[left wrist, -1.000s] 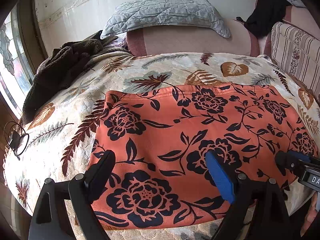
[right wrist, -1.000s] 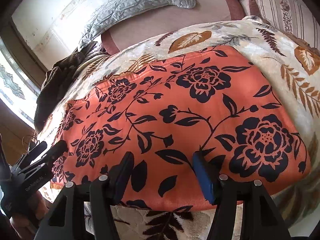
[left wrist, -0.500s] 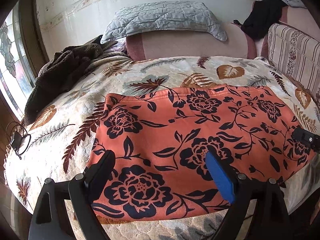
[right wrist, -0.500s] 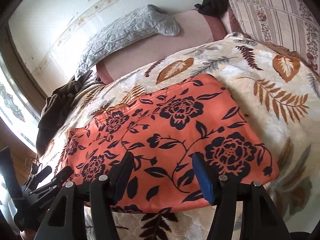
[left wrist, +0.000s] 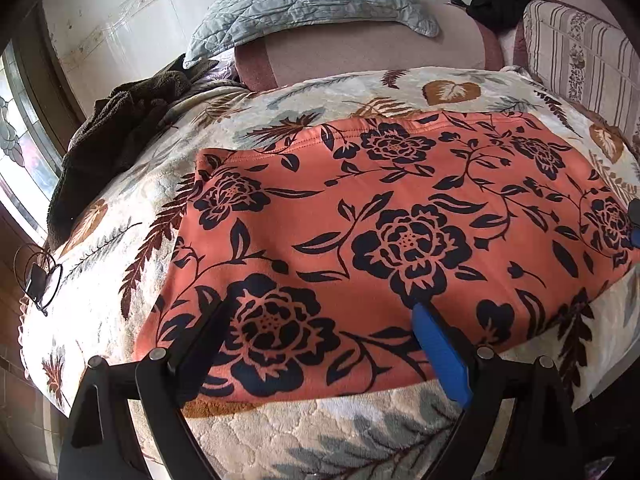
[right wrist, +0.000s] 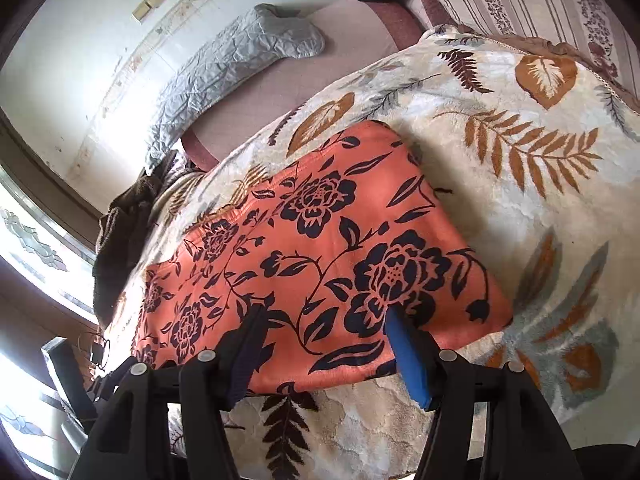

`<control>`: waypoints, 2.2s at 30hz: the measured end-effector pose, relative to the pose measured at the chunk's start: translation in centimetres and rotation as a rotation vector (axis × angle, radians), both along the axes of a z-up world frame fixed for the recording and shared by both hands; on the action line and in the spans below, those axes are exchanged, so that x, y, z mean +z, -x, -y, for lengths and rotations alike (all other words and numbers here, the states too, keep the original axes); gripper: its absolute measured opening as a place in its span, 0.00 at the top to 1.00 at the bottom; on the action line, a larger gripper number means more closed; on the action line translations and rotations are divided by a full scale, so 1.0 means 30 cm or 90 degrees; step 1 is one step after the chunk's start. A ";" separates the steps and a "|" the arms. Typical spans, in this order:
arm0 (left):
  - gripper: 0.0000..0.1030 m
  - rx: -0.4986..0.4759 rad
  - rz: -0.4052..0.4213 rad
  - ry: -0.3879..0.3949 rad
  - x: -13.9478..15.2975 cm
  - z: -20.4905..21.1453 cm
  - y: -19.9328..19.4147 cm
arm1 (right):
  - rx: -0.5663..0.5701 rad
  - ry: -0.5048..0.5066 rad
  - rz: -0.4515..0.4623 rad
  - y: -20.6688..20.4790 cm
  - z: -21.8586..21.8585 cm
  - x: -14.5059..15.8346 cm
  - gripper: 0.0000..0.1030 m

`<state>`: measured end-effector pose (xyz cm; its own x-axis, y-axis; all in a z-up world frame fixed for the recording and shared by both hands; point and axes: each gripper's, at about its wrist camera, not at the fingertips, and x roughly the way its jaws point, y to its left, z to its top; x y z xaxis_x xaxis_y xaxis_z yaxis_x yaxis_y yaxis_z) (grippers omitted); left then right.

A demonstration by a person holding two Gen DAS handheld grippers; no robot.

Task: Fold small clothes
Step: 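Release the dress and pull both tools back from it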

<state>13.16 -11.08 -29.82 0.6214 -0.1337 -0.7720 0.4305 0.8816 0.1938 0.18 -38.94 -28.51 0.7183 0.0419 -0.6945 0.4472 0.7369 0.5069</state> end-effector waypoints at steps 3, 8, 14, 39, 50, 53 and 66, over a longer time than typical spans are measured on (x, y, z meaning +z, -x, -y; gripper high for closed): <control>0.10 -0.001 0.013 0.000 0.034 -0.020 0.038 | -0.002 -0.012 0.017 0.047 0.028 0.005 0.37; 0.10 0.001 0.041 0.026 0.095 -0.065 0.082 | -0.016 -0.016 0.045 0.115 0.075 0.008 0.37; 0.08 0.039 0.104 0.037 0.179 -0.121 0.050 | -0.048 -0.030 0.089 0.182 0.129 0.029 0.37; 0.05 0.126 0.065 0.048 0.081 -0.220 -0.070 | -0.049 -0.120 0.052 0.063 0.078 -0.041 0.34; 0.05 0.088 0.085 0.084 0.130 -0.200 -0.042 | -0.029 -0.139 0.024 0.081 0.013 -0.073 0.34; 0.05 0.089 0.078 0.098 0.133 -0.205 -0.045 | -0.035 -0.167 0.023 0.070 0.019 -0.097 0.34; 0.05 0.099 0.045 0.107 0.112 -0.207 -0.073 | -0.057 -0.253 0.032 0.055 0.053 -0.166 0.34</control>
<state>15.36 -4.87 -26.45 0.6967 -0.1558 -0.7003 0.2778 0.9586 0.0631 -1.49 -40.51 -33.50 0.7638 0.2363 -0.6006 0.4678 0.4384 0.7674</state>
